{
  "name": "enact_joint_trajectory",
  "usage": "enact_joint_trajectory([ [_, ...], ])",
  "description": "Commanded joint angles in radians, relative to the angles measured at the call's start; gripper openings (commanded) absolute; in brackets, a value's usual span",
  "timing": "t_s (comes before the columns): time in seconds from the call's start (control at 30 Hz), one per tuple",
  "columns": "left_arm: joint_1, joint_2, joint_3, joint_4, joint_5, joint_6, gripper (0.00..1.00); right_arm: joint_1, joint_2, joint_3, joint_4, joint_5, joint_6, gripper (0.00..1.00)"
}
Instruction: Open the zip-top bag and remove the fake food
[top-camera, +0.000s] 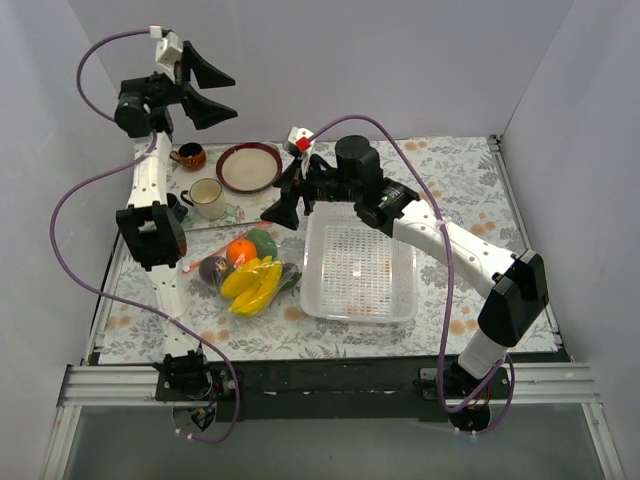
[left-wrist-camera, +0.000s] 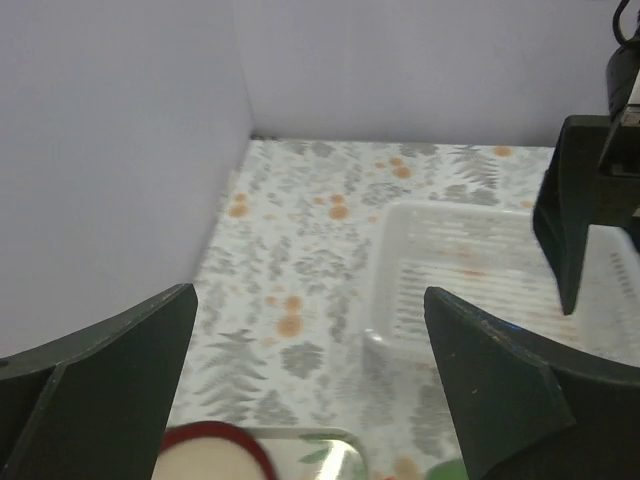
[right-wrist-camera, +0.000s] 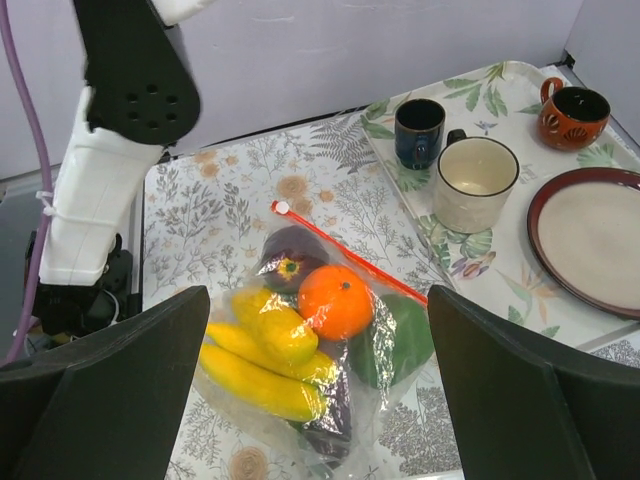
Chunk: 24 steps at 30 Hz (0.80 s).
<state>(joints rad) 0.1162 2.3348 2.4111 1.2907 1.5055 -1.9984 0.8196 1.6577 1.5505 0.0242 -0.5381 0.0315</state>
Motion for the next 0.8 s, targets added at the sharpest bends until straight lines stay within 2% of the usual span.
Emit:
enact_joint_trajectory([
  [0.0, 0.065, 0.061, 0.418, 0.544, 0.305, -0.059, 0.98, 0.010, -0.027, -0.020, 0.029, 0.000, 0.022, 0.99],
  [0.07, 0.079, 0.040, 0.387, 0.547, 0.305, 0.036, 0.98, 0.013, -0.038, -0.043, 0.058, 0.009, 0.031, 0.98],
  [0.1, 0.108, 0.019, 0.312, 0.547, 0.300, 0.228, 0.98, 0.016, -0.038, -0.046, 0.062, 0.010, 0.033, 0.99],
  [0.17, 0.138, -0.037, 0.235, 0.550, 0.289, 0.454, 0.98, 0.018, -0.032, -0.032, 0.054, 0.010, 0.038, 0.99],
  [0.2, 0.160, -0.060, 0.142, 0.550, 0.288, 0.583, 0.98, 0.021, -0.030, -0.023, 0.033, 0.012, 0.036, 0.99],
  [0.23, 0.171, -0.084, 0.078, 0.549, 0.212, 0.797, 0.98, 0.023, -0.030, -0.012, 0.026, 0.020, 0.031, 0.99],
  [0.3, 0.178, -0.230, -0.130, 0.539, 0.092, 1.086, 0.98, 0.027, -0.035, -0.003, 0.023, 0.027, 0.025, 0.98],
  [0.33, 0.168, -0.285, -0.338, 0.407, -0.021, 1.471, 0.98, 0.026, -0.041, -0.003, 0.028, 0.036, 0.025, 0.99],
  [0.37, 0.149, -0.405, -0.421, 0.256, -0.075, 1.664, 0.98, 0.027, -0.045, -0.010, 0.032, 0.038, 0.025, 0.98],
  [0.4, 0.104, -0.457, -0.458, -0.205, -0.143, 1.828, 0.98, 0.027, -0.049, -0.013, 0.039, 0.041, 0.025, 0.98],
  [0.43, 0.067, -0.512, -0.413, -0.525, -0.256, 2.205, 0.98, 0.027, -0.056, -0.015, 0.039, 0.044, 0.025, 0.99],
  [0.47, 0.018, -0.541, -0.308, -0.878, -0.558, 2.356, 0.98, 0.027, -0.059, -0.023, 0.039, 0.043, 0.027, 0.98],
  [0.5, -0.065, -0.487, -0.187, -1.258, -0.700, 2.392, 0.98, 0.029, -0.065, -0.026, 0.034, 0.047, 0.025, 0.99],
  [0.53, -0.066, -0.465, -0.047, -1.342, -0.765, 2.346, 0.98, 0.029, -0.078, -0.033, 0.034, 0.052, 0.021, 0.99],
  [0.57, -0.066, -0.456, -0.032, -1.399, -0.904, 2.184, 0.98, 0.029, -0.085, -0.043, 0.042, 0.049, 0.016, 0.99],
  [0.6, -0.043, -0.475, -0.035, -1.459, -0.956, 2.111, 0.98, 0.029, -0.093, -0.059, 0.042, 0.056, 0.012, 0.98],
  [0.63, -0.014, -0.494, -0.055, -1.581, -0.968, 2.031, 0.98, 0.029, -0.107, -0.066, 0.042, 0.064, 0.008, 0.99],
  [0.67, 0.022, -0.530, -0.149, -1.635, -0.934, 1.848, 0.98, 0.029, -0.113, -0.073, 0.040, 0.066, 0.007, 0.98],
  [0.73, 0.126, -0.666, -0.292, -1.733, -0.891, 1.689, 0.98, 0.029, -0.133, -0.102, 0.045, 0.067, -0.004, 0.99],
  [0.77, 0.154, -0.717, -0.479, -1.743, -0.890, 1.614, 0.98, 0.029, -0.139, -0.113, 0.045, 0.070, -0.005, 0.99],
])
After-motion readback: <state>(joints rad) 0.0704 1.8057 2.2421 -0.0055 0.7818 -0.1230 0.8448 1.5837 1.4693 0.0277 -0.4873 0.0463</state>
